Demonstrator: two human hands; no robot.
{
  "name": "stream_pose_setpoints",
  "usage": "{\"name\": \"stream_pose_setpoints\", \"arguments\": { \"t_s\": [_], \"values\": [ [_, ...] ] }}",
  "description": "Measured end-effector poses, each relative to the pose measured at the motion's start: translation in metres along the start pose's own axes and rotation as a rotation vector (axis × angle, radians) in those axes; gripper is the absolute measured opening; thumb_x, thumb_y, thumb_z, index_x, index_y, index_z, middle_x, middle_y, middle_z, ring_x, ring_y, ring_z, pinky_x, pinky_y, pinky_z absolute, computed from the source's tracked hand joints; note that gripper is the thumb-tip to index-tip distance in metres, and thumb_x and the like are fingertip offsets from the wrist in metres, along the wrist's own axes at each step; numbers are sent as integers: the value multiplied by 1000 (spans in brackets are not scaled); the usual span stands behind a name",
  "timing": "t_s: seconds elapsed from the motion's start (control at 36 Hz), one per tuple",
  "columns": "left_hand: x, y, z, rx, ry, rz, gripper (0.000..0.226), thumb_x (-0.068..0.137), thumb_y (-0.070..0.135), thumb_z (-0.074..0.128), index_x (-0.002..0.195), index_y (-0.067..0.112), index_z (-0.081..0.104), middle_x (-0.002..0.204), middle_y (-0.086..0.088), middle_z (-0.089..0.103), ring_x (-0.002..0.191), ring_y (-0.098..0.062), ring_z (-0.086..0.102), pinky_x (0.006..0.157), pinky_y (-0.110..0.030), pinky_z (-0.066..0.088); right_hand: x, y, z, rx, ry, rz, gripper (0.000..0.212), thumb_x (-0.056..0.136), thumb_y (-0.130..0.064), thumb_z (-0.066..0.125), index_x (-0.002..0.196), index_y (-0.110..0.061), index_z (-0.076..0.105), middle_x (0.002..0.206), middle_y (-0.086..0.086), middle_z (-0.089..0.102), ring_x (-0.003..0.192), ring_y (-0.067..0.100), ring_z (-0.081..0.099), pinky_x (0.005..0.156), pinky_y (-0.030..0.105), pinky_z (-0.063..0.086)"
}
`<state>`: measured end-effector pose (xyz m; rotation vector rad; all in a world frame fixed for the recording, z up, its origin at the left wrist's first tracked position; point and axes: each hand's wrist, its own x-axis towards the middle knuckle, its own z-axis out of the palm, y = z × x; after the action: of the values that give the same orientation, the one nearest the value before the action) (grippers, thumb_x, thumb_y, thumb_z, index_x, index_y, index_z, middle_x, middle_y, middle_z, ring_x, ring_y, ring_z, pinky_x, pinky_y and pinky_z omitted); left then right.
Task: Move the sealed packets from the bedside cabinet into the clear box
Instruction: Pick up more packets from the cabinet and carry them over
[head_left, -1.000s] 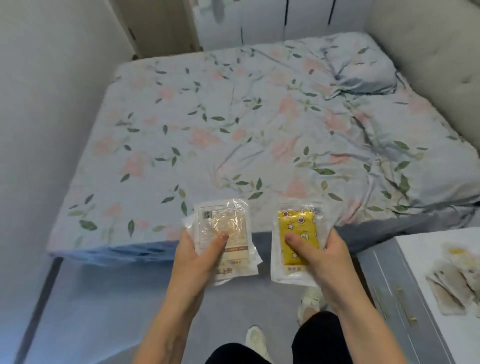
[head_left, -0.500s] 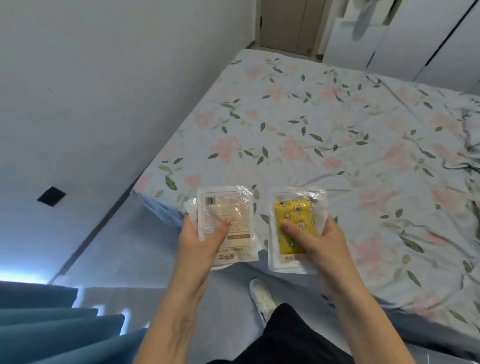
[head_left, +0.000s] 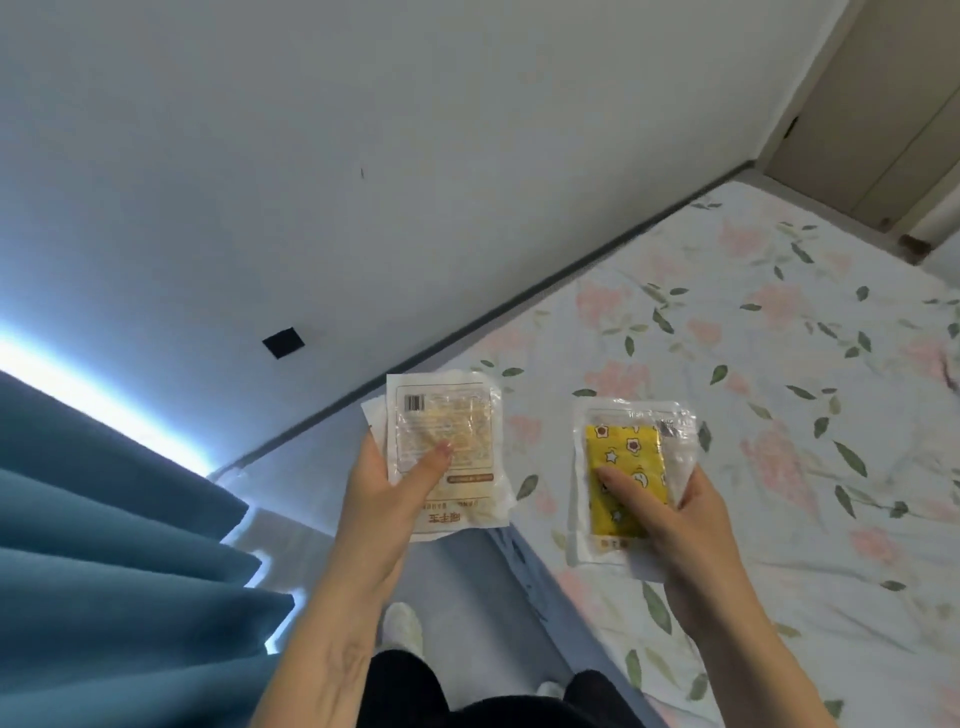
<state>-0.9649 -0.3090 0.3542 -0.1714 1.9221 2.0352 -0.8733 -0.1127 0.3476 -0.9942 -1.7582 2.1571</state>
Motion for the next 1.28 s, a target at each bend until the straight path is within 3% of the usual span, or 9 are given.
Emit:
{"name": "stream_pose_setpoints", "arguments": {
  "t_s": [0.08, 0.17, 0.31, 0.44, 0.61, 0.83, 1.0, 1.19, 1.28],
  "values": [
    [36, 14, -37, -15, 50, 12, 30, 84, 16, 66, 110, 31, 59, 94, 12, 74, 87, -8, 71, 75, -32, 55, 28, -8, 55, -37, -52, -1, 32, 73, -20, 75, 102, -24, 64, 92, -2, 74, 84, 21, 71, 75, 36, 56],
    [77, 29, -78, -24, 74, 35, 27, 85, 15, 66, 103, 34, 58, 89, 17, 73, 82, -3, 70, 66, -23, 54, 55, -12, 119, -47, -89, -8, 41, 68, -25, 76, 107, -23, 63, 97, 0, 74, 87, 23, 70, 79, 38, 56],
    [143, 65, -150, -18, 88, 43, 31, 85, 13, 68, 111, 25, 58, 97, 6, 73, 86, -9, 71, 61, -21, 56, 92, -20, 227, -57, -112, -46, 32, 75, -18, 76, 104, -21, 65, 89, -5, 74, 78, 14, 71, 60, 22, 54],
    [195, 103, -209, 48, 61, 58, 34, 85, 17, 68, 115, 27, 56, 101, 8, 72, 89, -8, 70, 68, -24, 56, 115, -34, 312, -17, -106, -37, 26, 77, -17, 75, 99, -24, 65, 91, -5, 74, 81, 14, 71, 64, 24, 53],
    [256, 129, -243, 62, 22, 51, 31, 86, 17, 66, 111, 31, 56, 94, 13, 72, 82, -2, 70, 58, -17, 55, 145, -53, 369, -32, -81, -55, 26, 76, -19, 75, 98, -27, 65, 86, -10, 75, 74, 6, 71, 59, 18, 52],
    [347, 152, -250, 44, -54, -10, 29, 85, 12, 66, 107, 29, 58, 97, 6, 73, 88, -13, 72, 73, -37, 58, 215, -69, 414, -49, 39, -36, 25, 75, -18, 77, 93, -29, 64, 84, -9, 74, 76, 12, 70, 66, 27, 53],
    [434, 174, -224, 50, -161, -40, 34, 85, 7, 66, 116, 19, 56, 98, 3, 74, 88, -15, 72, 67, -30, 60, 288, -91, 431, 14, 154, -43, 22, 75, -16, 77, 92, -26, 66, 80, -10, 75, 75, 13, 70, 63, 27, 53],
    [549, 211, -174, 86, -302, -61, 30, 85, 5, 65, 110, 19, 58, 95, 3, 74, 82, -12, 72, 58, -22, 56, 384, -131, 438, 57, 299, -66, 20, 78, -14, 74, 90, -28, 66, 78, -11, 74, 67, 6, 69, 55, 20, 51],
    [586, 226, -156, 84, -360, -77, 31, 85, 3, 65, 111, 17, 58, 93, 3, 75, 80, -12, 73, 56, -21, 55, 414, -148, 439, 56, 364, -77, 21, 78, -15, 75, 92, -28, 67, 80, -10, 74, 68, 6, 70, 59, 24, 52]
  ]
}}
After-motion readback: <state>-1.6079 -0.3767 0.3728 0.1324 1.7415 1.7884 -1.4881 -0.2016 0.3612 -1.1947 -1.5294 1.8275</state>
